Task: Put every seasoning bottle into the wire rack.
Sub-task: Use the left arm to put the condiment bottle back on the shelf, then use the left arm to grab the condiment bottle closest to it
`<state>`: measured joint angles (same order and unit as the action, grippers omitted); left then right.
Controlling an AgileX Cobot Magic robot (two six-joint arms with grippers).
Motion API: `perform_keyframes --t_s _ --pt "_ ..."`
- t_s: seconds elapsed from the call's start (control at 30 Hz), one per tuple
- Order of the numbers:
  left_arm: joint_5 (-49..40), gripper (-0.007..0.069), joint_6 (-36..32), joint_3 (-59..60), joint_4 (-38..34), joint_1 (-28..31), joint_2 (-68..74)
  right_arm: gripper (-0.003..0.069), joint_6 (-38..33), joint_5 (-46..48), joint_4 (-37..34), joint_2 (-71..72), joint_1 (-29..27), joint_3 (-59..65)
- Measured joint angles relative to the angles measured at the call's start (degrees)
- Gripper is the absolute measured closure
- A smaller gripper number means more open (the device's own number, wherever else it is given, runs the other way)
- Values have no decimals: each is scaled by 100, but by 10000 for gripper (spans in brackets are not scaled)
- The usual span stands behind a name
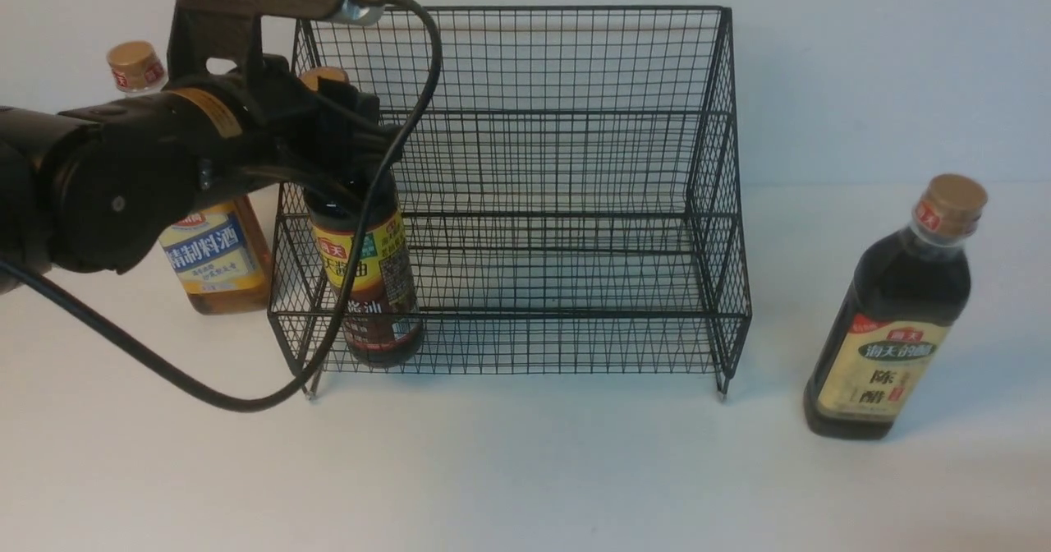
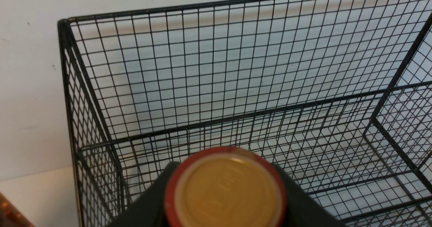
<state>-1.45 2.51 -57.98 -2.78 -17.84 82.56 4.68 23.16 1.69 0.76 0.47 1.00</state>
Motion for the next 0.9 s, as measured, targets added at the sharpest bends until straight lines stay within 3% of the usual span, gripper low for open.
perform_keyframes --t_s 0.37,0.73,0.9 --pt "145 74 0 -33 -5 0 -142 671 6 0 0 0 0 0" --pt "145 64 -108 -35 -5 95 -1358 671 12 0 0 0 0 0" --pt "-38 141 -114 -46 -5 967 -1784 671 12 0 0 0 0 0"
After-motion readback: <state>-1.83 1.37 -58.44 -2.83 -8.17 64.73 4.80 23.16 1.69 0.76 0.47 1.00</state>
